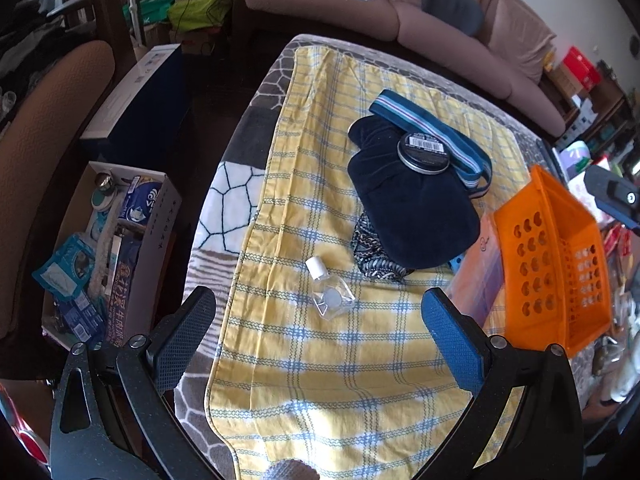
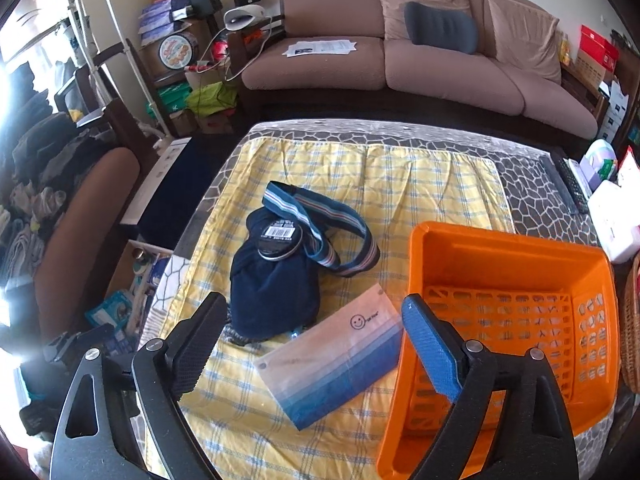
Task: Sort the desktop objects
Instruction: 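Move the left tool to the clear bottle while the right tool reaches the black tin, then close the left tool on the clear bottle while the right tool grips the black tin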
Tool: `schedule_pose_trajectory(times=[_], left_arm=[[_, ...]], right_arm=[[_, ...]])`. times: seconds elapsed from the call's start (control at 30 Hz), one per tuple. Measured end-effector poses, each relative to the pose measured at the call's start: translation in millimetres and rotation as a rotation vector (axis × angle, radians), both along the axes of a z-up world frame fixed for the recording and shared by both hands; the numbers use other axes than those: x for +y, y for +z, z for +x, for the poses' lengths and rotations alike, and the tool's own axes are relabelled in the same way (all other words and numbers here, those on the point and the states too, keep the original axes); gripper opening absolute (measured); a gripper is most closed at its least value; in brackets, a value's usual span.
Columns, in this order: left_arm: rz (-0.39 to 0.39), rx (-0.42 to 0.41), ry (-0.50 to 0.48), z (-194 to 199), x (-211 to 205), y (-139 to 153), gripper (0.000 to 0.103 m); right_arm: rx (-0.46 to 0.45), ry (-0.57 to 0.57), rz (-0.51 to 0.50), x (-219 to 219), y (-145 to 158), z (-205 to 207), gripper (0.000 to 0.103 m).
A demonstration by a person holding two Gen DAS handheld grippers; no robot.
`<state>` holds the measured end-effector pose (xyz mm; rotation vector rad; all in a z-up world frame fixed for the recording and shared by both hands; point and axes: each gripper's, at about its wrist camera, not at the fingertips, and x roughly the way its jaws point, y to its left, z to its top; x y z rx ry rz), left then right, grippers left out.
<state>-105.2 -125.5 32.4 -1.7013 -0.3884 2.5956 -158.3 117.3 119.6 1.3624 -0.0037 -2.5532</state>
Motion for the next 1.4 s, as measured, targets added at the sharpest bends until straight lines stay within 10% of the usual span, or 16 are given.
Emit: schedule_pose_trajectory(times=[0.4, 0.7, 0.83, 1.4], left_arm=[[-0.037, -0.164, -0.059, -16, 15, -61, 0.077], [-0.058, -0.122, -0.075, -20, 26, -49, 0.065], [-0.02, -0.146, -0.1, -24, 30, -54, 0.042], [-0.059, -0.204, -0.111, -31, 43, -77, 0.035]], right_arm=[[-0.09, 0.032, -0.022, -35, -32, -51, 0.077], [-0.139, 0.035, -0.022, -44, -54, -69, 0.059], [-0.156, 0.044, -0.049, -48, -60, -79, 0.05], [-0.235, 0.017, 0.157, -92, -112, -134, 0.064]])
